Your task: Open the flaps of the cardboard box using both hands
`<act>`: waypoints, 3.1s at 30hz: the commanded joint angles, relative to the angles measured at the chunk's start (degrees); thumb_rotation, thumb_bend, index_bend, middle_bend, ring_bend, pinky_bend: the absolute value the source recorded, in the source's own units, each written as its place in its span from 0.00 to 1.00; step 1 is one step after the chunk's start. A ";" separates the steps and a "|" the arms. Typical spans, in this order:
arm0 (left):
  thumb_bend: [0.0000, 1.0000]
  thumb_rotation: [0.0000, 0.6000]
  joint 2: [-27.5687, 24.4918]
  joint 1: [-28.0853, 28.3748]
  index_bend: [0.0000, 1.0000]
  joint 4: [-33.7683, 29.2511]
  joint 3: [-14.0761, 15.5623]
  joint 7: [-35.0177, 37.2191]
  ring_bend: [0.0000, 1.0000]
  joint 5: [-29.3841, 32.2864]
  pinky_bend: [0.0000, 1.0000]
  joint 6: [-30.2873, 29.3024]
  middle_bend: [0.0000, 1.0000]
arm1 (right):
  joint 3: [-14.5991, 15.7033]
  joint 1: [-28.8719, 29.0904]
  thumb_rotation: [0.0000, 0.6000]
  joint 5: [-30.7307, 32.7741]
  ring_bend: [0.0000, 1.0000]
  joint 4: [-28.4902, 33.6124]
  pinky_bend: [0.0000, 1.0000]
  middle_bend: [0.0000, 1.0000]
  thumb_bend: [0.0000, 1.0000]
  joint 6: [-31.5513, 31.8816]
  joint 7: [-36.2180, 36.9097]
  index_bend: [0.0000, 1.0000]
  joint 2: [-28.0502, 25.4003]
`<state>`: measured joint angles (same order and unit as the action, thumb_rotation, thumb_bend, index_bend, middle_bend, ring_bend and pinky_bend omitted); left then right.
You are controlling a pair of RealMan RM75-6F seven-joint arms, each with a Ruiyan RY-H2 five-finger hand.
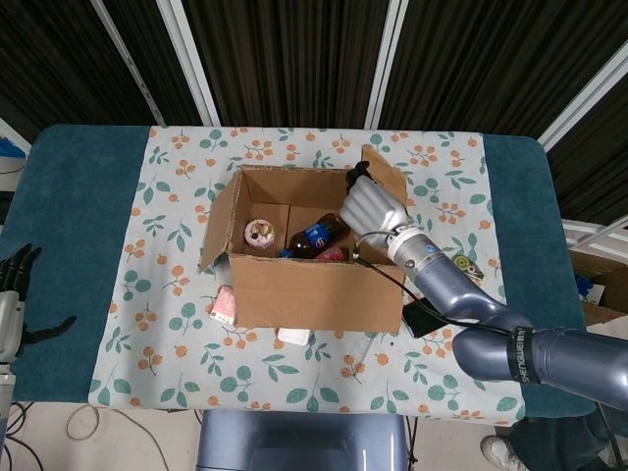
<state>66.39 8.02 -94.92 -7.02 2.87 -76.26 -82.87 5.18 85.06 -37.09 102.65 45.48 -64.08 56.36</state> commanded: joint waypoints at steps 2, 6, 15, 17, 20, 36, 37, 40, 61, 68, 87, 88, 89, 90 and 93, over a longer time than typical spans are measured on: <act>0.06 1.00 -0.02 -0.04 0.00 0.06 0.05 0.03 0.00 -0.28 0.00 -0.01 0.00 | 0.85 0.17 1.00 0.63 0.20 0.43 0.24 0.36 1.00 0.41 -0.89 0.48 -1.22; 0.06 1.00 -0.04 -0.09 0.00 0.01 0.00 0.00 0.00 -0.20 0.00 0.15 0.00 | 1.82 0.31 1.00 1.43 0.20 0.80 0.24 0.35 1.00 1.09 -2.18 0.48 -2.77; 0.06 1.00 -0.08 -0.20 0.00 -0.25 0.08 -0.25 0.00 -0.58 0.00 0.13 0.00 | 4.01 0.66 1.00 4.23 0.19 1.85 0.24 0.33 0.89 3.24 -6.10 0.46 -5.55; 0.06 1.00 -0.07 -0.21 0.00 -0.26 0.10 -0.31 0.00 -0.64 0.00 0.15 0.00 | 4.23 0.69 1.00 4.52 0.18 2.27 0.23 0.30 0.79 3.31 -6.46 0.40 -6.34; 0.06 1.00 -0.08 -0.20 0.00 -0.36 0.16 -0.37 0.00 -0.78 0.00 0.27 0.00 | 4.51 0.63 1.00 4.91 0.17 3.19 0.23 0.26 0.68 3.37 -6.81 0.33 -7.63; 0.06 1.00 -0.18 -0.31 0.00 -0.59 0.12 -0.52 0.00 -0.88 0.00 0.42 0.00 | 5.85 -1.39 1.00 4.14 0.16 3.74 0.23 0.23 0.55 3.52 -7.71 0.25 -10.08; 0.06 1.00 -0.22 -0.32 0.00 -0.66 0.12 -0.49 0.00 -0.87 0.00 0.47 0.00 | 6.01 -1.50 1.00 4.07 0.16 3.77 0.23 0.23 0.55 3.59 -7.96 0.26 -10.29; 0.06 1.00 -0.26 -0.35 0.00 -0.71 0.05 -0.33 0.00 -0.84 0.00 0.47 0.00 | 6.54 -1.69 1.00 3.70 0.16 3.98 0.23 0.23 0.55 3.82 -9.05 0.26 -11.23; 0.06 1.00 -0.47 -0.48 0.00 -1.11 0.10 0.16 0.00 -1.26 0.00 0.51 0.00 | 9.60 -6.49 1.00 3.42 0.16 4.52 0.23 0.23 0.55 4.39 -11.38 0.28 -17.29; 0.06 1.00 -0.52 -0.46 0.00 -1.01 0.13 0.05 0.00 -1.21 0.00 0.70 0.00 | 10.02 -9.04 1.00 3.41 0.16 3.36 0.23 0.23 0.55 4.28 -10.70 0.28 -17.70; 0.06 1.00 -0.56 -0.48 0.00 -0.32 1.04 -2.78 0.00 -2.29 0.00 0.69 0.00 | 3.70 -32.82 1.00 -5.77 0.06 7.42 0.23 0.03 0.32 23.92 20.81 0.02 -13.25; 0.06 1.00 -0.57 -0.52 0.00 -0.27 1.18 -3.28 0.00 -2.51 0.00 0.55 0.00 | 3.74 -35.58 1.00 -8.09 0.04 7.82 0.22 0.01 0.29 26.34 24.02 0.00 -12.70; 0.06 1.00 -0.58 -0.56 0.00 -0.19 1.27 -3.62 0.00 -2.65 0.00 0.44 0.00 | 3.81 -37.49 1.00 -9.69 0.02 7.99 0.22 0.00 0.26 27.96 26.30 0.00 -12.25; 0.06 1.00 -0.60 -0.60 0.00 -0.16 1.38 -3.89 0.00 -2.79 0.00 0.36 0.00 | 3.89 -39.33 1.00 -11.42 0.01 7.96 0.22 0.00 0.24 29.58 28.46 0.00 -11.76; 0.04 1.00 -1.07 -0.89 0.00 -0.41 1.90 -4.81 0.00 -3.49 0.00 -0.02 0.00 | 4.39 -47.81 1.00 -18.17 0.00 6.96 0.22 0.00 0.17 36.16 39.23 0.00 -9.03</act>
<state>65.50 7.23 -95.26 -5.28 -1.68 -79.57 -82.76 10.20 47.54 -46.65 109.14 72.73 -36.45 43.87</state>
